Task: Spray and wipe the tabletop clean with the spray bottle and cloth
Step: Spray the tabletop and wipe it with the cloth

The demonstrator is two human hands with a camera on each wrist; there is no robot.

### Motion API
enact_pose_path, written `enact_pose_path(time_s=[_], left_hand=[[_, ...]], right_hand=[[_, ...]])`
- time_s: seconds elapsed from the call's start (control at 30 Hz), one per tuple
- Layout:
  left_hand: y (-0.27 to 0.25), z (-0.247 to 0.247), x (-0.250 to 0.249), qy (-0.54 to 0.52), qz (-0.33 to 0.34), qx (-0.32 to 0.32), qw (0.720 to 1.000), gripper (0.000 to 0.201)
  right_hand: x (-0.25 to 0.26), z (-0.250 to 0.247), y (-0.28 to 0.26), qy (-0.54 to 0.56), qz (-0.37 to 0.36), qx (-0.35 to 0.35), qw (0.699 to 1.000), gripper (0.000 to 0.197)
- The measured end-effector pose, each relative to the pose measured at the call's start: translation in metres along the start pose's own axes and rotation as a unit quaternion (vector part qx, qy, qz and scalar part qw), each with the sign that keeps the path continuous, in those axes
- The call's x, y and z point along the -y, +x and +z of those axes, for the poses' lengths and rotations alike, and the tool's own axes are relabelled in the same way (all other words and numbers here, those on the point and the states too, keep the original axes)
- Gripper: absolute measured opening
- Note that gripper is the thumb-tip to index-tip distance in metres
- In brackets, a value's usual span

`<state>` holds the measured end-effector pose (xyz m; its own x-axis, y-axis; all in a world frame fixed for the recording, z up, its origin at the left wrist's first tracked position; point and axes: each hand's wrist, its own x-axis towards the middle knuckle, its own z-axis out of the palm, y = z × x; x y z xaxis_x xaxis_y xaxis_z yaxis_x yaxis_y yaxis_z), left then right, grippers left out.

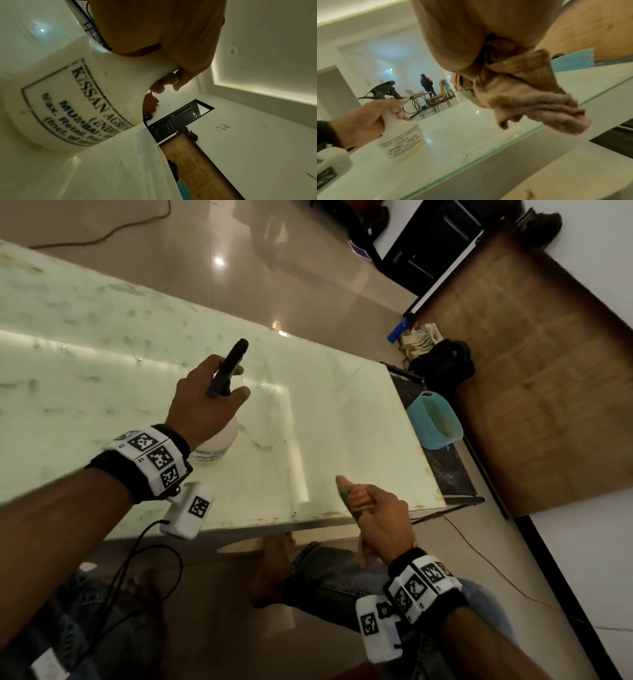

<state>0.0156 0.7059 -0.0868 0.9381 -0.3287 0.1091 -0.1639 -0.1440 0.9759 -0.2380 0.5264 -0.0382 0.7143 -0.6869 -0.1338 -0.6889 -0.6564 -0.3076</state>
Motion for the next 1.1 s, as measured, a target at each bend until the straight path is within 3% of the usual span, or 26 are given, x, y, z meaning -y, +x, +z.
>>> enact_pose_path(time_s=[0.07,0.23,0.3,0.4,0.6,0.7,0.87,1.03,1.1], left_hand=[[0.0,0.0,-0.001,-0.001,0.0,0.002,1.0,0.023],[0.0,-0.001,0.0,-0.004,-0.002,0.005,1.0,0.024],[0.001,-0.001,0.0,-0.006,-0.001,0.005,1.0,0.024],[0.0,-0.001,0.0,-0.013,0.001,0.009,1.0,0.024],[0.005,-0.002,0.004,-0.006,0.002,-0.01,1.0,0.023],[0.007,-0.001,0.005,-0.005,0.006,-0.033,0.999,0.023],[0.009,-0.001,0.011,-0.004,0.013,-0.048,0.999,0.026],[0.009,0.003,0.014,-0.012,0.045,-0.05,0.998,0.023],[0.009,0.004,0.017,-0.019,0.055,-0.051,0.997,0.021]], right_hand=[[0.008,0.004,0.004,-0.028,0.033,-0.001,0.999,0.04],[0.038,0.072,0.003,-0.073,0.023,0.111,0.991,0.055],[0.047,0.091,0.006,-0.088,0.034,0.122,0.988,0.063],[0.049,0.093,0.026,-0.101,0.02,0.115,0.988,0.058],[0.087,0.082,0.13,-0.081,-0.118,0.074,0.987,0.035],[0.118,0.069,0.187,-0.153,-0.174,0.081,0.969,0.029],[0.148,0.078,0.289,-0.16,-0.154,0.031,0.975,0.033],[0.183,0.073,0.351,-0.228,-0.214,0.05,0.948,0.014],[0.202,0.076,0.373,-0.239,-0.225,0.051,0.943,0.02]])
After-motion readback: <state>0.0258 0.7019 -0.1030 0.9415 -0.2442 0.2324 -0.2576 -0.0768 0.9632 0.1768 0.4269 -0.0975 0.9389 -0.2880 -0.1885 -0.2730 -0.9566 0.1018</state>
